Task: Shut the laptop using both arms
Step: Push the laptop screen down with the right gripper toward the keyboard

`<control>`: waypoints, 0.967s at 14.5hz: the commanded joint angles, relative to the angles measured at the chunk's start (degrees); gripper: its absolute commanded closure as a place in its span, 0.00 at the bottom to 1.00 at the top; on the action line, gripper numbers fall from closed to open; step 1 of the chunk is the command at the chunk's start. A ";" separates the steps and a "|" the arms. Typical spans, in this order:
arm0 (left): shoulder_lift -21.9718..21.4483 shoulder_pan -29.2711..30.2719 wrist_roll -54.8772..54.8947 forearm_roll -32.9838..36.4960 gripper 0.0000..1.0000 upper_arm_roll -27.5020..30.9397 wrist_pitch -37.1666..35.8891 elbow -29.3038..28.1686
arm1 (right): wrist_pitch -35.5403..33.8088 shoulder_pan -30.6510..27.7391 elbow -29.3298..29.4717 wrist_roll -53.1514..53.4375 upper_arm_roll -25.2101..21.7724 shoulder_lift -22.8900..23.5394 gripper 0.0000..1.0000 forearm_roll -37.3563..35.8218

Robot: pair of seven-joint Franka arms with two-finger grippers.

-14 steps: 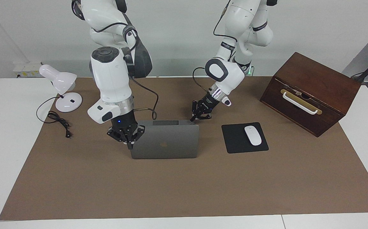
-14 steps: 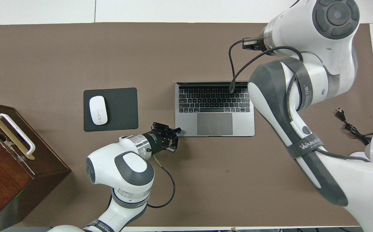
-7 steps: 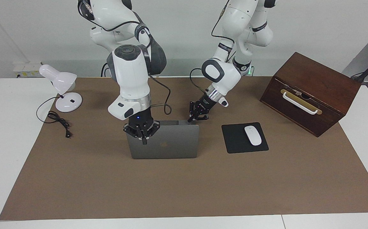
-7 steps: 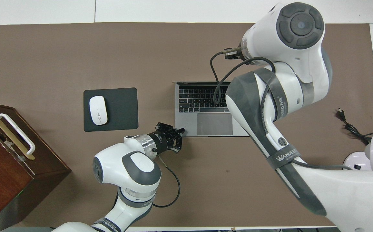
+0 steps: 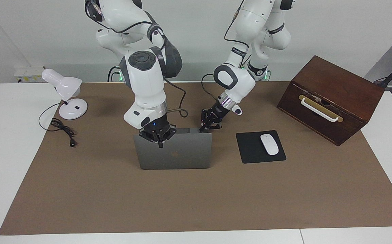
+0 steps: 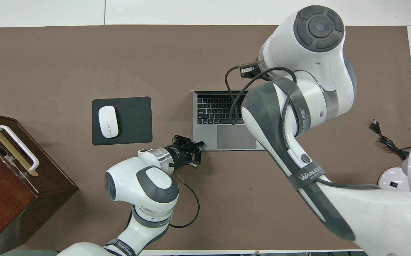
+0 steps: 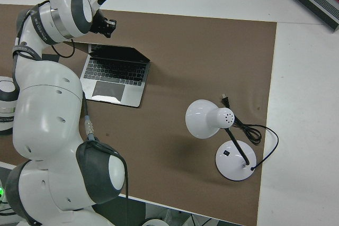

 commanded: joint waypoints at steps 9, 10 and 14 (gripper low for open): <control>3.17 -1.22 1.90 -1.51 1.00 0.61 1.72 1.58 | -3.62 -0.08 -2.41 0.59 -0.53 -0.68 1.00 7.19; 3.26 -1.22 1.90 -1.51 1.00 0.53 1.72 1.58 | -3.71 -0.25 -3.28 0.59 -0.53 -1.03 1.00 8.76; 3.26 -1.22 1.90 -1.51 1.00 0.61 1.72 1.58 | -4.94 -0.52 -5.57 0.50 -0.53 -1.47 1.00 9.56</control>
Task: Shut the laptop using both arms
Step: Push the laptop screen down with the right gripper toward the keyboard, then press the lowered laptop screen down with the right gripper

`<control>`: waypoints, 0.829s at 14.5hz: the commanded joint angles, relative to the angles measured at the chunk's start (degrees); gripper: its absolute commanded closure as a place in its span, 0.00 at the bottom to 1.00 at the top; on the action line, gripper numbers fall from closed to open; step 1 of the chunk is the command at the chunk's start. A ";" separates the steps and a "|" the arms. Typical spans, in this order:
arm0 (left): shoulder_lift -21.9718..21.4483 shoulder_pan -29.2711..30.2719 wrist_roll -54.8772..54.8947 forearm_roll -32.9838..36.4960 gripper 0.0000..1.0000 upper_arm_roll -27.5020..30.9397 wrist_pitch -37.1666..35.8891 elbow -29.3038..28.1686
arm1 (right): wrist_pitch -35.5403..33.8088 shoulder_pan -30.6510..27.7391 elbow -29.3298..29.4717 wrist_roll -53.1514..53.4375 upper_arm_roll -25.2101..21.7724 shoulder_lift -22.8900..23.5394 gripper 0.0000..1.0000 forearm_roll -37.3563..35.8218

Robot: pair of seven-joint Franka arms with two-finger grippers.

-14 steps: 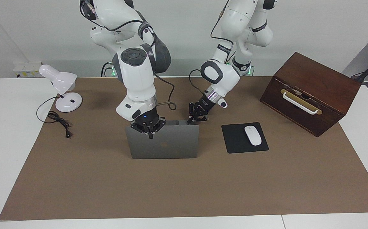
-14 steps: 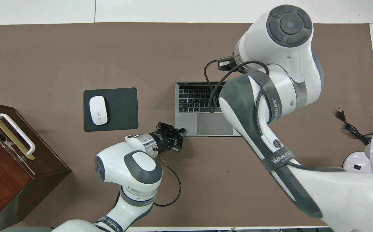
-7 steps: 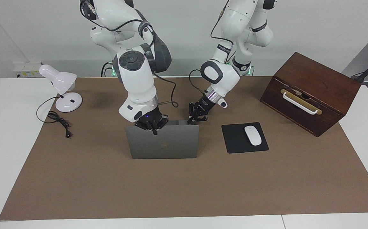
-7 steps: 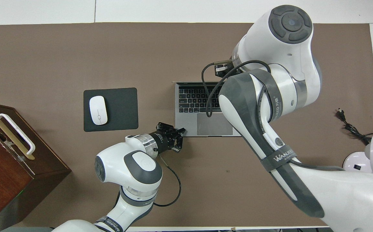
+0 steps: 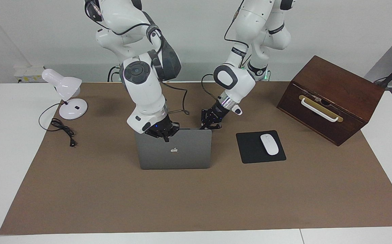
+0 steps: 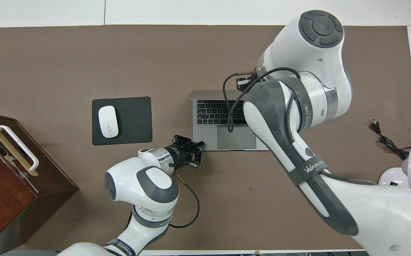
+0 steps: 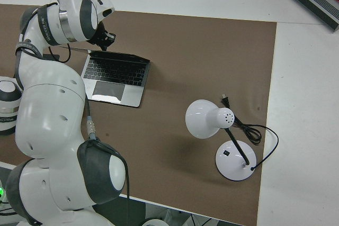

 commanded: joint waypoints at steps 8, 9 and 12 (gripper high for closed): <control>3.24 -1.18 1.60 -1.51 1.00 0.62 1.63 1.57 | -2.88 -0.36 -6.16 0.50 -0.27 -1.64 1.00 5.01; 3.24 -1.09 1.60 -1.51 1.00 0.62 1.63 1.57 | -2.97 -0.36 -6.60 0.50 -0.27 -1.90 1.00 5.02; 3.24 -1.09 1.60 -1.51 1.00 0.62 1.63 1.48 | -3.67 -0.36 -7.75 0.50 -0.27 -2.17 1.00 5.19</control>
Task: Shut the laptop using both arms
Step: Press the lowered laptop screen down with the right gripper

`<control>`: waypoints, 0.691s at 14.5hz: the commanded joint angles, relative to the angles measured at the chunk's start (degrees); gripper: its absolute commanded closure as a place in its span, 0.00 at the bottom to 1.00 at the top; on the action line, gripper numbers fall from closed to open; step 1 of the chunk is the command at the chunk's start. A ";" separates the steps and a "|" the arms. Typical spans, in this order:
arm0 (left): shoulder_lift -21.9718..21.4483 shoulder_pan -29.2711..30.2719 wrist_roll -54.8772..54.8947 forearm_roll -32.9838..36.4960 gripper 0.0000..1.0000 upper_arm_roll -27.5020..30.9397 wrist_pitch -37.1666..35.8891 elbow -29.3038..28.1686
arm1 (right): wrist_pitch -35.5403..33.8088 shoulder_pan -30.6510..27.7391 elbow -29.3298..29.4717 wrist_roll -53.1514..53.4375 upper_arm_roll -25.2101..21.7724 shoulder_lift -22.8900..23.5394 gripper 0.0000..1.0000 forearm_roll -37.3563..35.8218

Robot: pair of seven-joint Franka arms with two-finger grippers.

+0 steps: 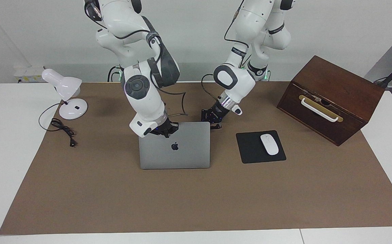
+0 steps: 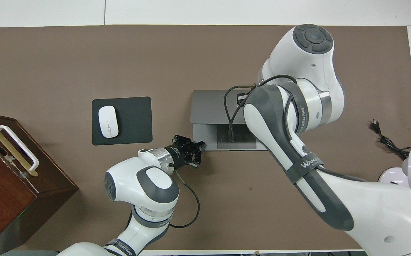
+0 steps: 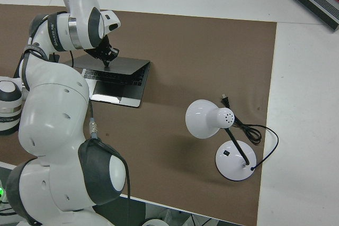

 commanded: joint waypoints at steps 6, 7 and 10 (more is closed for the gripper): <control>3.24 -0.38 4.04 -1.60 1.00 0.53 1.34 1.38 | -1.55 -0.44 -5.25 0.59 0.01 -2.89 1.00 1.87; 3.24 -0.29 4.48 -1.51 1.00 0.53 1.26 1.38 | -1.64 -0.44 -5.69 0.59 0.01 -3.24 1.00 1.87; 3.15 -0.20 5.19 -1.60 1.00 0.53 1.08 1.30 | -1.29 -0.44 -7.36 0.59 0.01 -3.77 1.00 1.87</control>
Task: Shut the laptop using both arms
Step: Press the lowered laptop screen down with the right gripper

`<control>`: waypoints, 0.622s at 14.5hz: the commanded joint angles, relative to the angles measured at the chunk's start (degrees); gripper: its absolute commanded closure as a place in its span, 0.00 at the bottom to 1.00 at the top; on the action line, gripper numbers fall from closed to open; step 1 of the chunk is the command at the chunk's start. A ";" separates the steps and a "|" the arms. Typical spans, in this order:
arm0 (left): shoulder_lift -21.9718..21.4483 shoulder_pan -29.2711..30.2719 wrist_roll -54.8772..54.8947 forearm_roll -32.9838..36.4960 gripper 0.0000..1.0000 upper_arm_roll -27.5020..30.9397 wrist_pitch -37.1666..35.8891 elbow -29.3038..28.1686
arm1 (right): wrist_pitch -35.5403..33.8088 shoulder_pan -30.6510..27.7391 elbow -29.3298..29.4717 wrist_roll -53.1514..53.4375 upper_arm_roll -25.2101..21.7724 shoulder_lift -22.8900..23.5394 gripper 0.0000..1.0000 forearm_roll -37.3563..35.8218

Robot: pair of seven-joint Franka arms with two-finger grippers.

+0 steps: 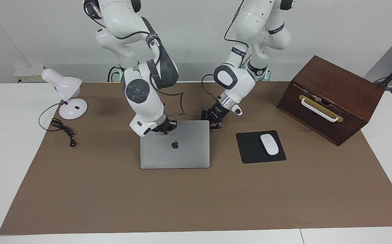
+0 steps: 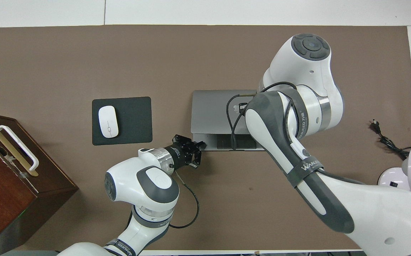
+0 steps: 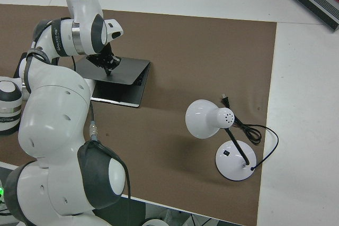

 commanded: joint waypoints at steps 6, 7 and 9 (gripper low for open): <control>2.79 0.93 3.50 -1.59 1.00 0.54 0.81 1.04 | 0.72 -0.42 -5.64 0.59 0.08 -3.13 1.00 1.41; 2.79 1.03 3.50 -1.59 1.00 0.54 0.81 0.95 | 0.81 -0.42 -6.34 0.59 0.08 -3.30 1.00 1.41; 2.70 1.29 3.59 -1.59 1.00 0.54 0.73 0.77 | 0.89 -0.42 -7.05 0.59 0.08 -3.57 1.00 1.41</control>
